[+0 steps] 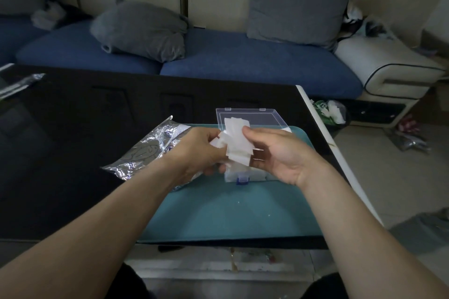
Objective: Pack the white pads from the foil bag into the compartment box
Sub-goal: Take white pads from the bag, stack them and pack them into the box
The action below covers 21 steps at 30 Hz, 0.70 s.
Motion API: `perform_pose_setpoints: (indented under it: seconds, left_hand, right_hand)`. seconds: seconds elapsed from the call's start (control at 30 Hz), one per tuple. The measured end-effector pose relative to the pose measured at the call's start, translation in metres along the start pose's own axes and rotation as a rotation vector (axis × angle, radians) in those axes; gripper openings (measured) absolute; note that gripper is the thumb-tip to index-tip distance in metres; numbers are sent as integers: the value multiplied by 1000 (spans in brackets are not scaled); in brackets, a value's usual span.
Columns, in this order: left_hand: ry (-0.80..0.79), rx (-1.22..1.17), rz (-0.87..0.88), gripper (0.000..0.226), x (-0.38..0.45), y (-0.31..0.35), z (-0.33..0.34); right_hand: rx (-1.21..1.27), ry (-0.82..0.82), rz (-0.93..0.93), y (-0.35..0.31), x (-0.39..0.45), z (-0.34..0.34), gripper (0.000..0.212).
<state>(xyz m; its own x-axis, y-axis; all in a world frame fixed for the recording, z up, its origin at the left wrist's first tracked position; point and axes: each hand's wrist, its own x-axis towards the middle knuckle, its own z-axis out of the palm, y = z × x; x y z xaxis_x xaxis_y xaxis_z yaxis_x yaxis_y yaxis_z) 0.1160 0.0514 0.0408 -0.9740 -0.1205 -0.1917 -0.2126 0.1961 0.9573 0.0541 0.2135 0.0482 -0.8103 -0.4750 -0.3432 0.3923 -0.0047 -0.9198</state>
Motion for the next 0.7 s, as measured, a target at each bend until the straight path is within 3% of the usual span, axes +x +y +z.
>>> perform_pose_setpoints:
  seconds: [0.2,0.3,0.4,0.57,0.7]
  left_hand:
    - [-77,-85,-3,20,1,-3,-4]
    - [-189,-358,-20,6,-3,7,-8]
    - [-140,-639,-162,23,1,7,-15]
    - [-127,-513,-169,29,7,-4,-9]
    - [-208,-495,-169,34,5,0,-5]
  right_hand:
    - [-31,132,-104,1,1,3,11]
    - [21,195,-122,-3,2,-2,9]
    - [72,223,-127,-6,5,-9,15]
    - [-21,27,-120,-3,1,2,6]
    - [-185,28,-222,3,4,9,11]
